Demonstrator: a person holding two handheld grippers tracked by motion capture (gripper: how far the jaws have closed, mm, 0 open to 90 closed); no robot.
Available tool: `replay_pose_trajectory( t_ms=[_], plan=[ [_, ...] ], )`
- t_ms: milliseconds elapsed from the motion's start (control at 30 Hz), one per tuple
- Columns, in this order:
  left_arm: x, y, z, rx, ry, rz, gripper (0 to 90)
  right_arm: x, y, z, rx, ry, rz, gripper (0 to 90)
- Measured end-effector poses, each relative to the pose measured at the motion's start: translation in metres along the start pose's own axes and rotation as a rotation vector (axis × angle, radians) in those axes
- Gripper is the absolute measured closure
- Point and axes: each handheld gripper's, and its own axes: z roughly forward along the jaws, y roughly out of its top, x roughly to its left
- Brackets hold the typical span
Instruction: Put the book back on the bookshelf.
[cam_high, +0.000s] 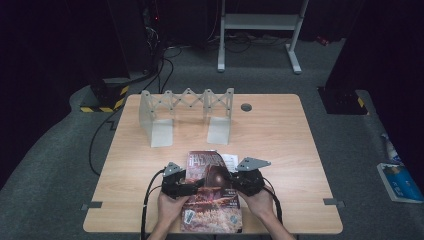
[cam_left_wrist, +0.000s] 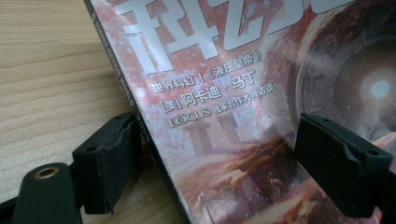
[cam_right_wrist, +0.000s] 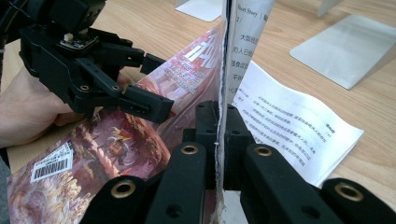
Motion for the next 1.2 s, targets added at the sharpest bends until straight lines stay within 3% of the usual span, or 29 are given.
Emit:
replay_pose_trajectory(
  t_ms=[300, 400, 733, 967, 1200],
  plan=[
    [0.001, 0.0, -0.001, 0.015, -0.022, -0.007, 16.9, 0.002, 0.001, 0.001, -0.008, 0.014, -0.023, 88.5],
    [0.003, 0.0, -0.004, 0.006, -0.023, -0.027, 23.7, 0.0, 0.0, 0.002, -0.006, 0.018, -0.016, 88.5],
    [0.004, -0.001, -0.008, -0.002, 0.003, -0.002, 40.5, -0.009, -0.007, 0.01, 0.025, -0.001, 0.014, 88.4],
    [0.003, -0.002, -0.009, -0.015, 0.033, -0.011, 55.6, -0.013, -0.011, 0.019, 0.072, -0.021, 0.027, 88.2],
    [0.003, -0.002, -0.008, -0.003, 0.041, -0.011, 61.9, -0.017, -0.016, 0.027, 0.104, -0.066, 0.052, 86.6]
  ],
)
